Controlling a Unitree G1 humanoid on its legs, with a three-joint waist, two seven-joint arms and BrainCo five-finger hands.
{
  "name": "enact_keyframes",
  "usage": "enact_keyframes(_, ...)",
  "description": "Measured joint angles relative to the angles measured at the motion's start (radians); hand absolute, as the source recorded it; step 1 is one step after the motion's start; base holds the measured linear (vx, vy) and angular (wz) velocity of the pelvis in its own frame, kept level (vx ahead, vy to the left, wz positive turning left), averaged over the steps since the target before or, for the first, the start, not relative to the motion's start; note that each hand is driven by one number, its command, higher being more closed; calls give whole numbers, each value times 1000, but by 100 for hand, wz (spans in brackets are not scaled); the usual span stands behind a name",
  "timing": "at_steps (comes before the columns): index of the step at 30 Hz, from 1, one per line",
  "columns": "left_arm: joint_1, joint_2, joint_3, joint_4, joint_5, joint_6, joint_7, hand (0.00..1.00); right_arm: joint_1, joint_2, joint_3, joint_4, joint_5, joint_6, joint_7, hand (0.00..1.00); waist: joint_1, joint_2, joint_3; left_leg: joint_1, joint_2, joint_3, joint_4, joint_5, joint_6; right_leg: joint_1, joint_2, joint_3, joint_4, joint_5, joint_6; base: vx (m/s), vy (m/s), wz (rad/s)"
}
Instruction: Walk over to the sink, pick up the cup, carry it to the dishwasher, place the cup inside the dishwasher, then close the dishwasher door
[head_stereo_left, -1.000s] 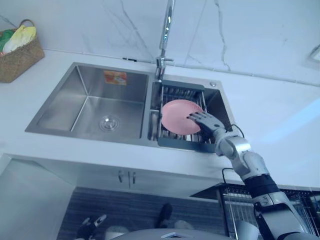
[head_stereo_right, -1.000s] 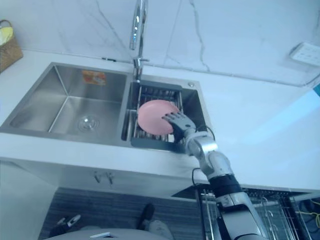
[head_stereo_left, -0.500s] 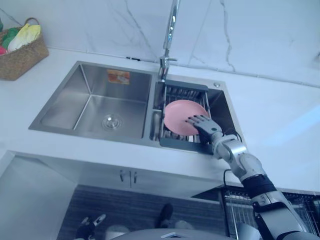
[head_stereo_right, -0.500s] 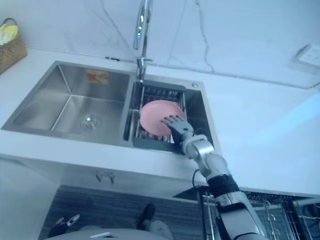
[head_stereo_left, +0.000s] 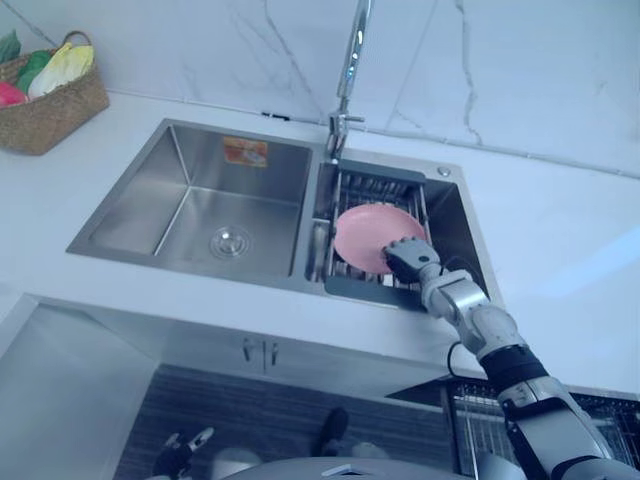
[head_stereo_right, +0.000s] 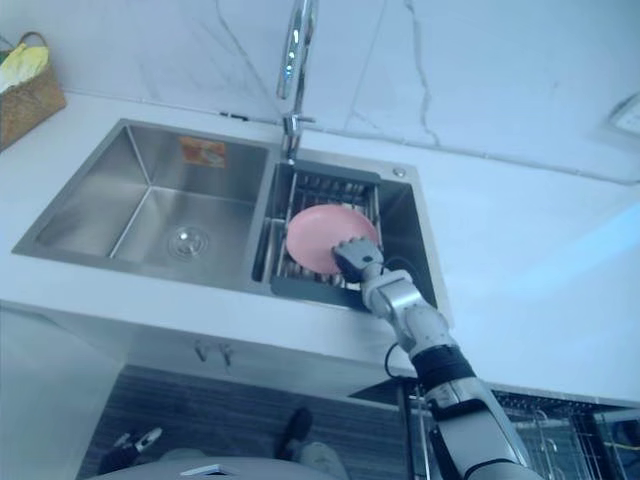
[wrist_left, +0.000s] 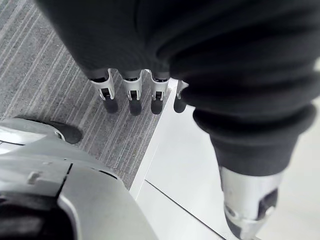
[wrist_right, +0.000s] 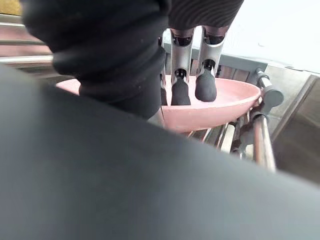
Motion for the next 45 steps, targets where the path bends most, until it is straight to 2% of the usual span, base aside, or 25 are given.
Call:
enact_keyframes(8,1,-1,-7,0,0,-2,4,0,-3,0,-7,7,17,23,-81,100,2,0,0,1,0,-1,-1,2,-1,1,0,-2,0,0,0,-20,38,1)
enact_keyframes(14,4,-1,-6,0,0,-23,18,0,-3,-1,-70,-26,109,47,-138,100,-3,1,0,1,0,-1,-1,2,-1,1,0,-1,0,0,0,0,0,0)
enact_keyframes(18,9,-3,-6,0,0,-34,18,0,-3,-1,-117,-85,160,45,-201,100,-9,4,1,3,0,-1,-1,2,-1,1,0,-1,0,0,0,0,0,0)
enact_keyframes(25,19,-3,-6,0,-1,-40,18,0,-4,-2,-146,-111,207,29,-193,100,-19,8,3,7,1,-1,-1,2,-1,6,0,-1,0,0,0,0,0,0)
enact_keyframes(30,18,-5,-5,-1,-1,-42,18,0,-4,-2,-161,-111,250,22,-151,100,-24,21,11,14,1,0,-1,2,-1,12,2,0,0,0,0,0,0,0)
enact_keyframes(35,18,-6,-5,0,6,-45,15,0,-4,-2,-165,-113,289,31,-118,100,-27,22,11,16,2,5,-2,1,-1,12,3,4,0,0,0,0,0,-2)
enact_keyframes(39,18,-5,-8,-2,55,-68,13,0,1,-3,-194,-151,341,40,-103,100,-32,27,13,22,0,40,0,-6,2,-2,11,38,0,3,-2,-7,26,-23)
enact_keyframes(43,11,-3,-25,-3,100,-73,13,0,15,-14,-258,-193,383,55,-96,100,-67,30,13,30,-4,85,2,-18,2,-22,19,84,0,12,-3,-1,76,-37)
enact_keyframes(45,-5,-4,-58,-7,101,-72,7,0,51,-35,-300,-206,398,77,-96,100,-80,37,15,50,-11,124,6,-32,8,-27,28,129,6,25,0,2,88,-58)
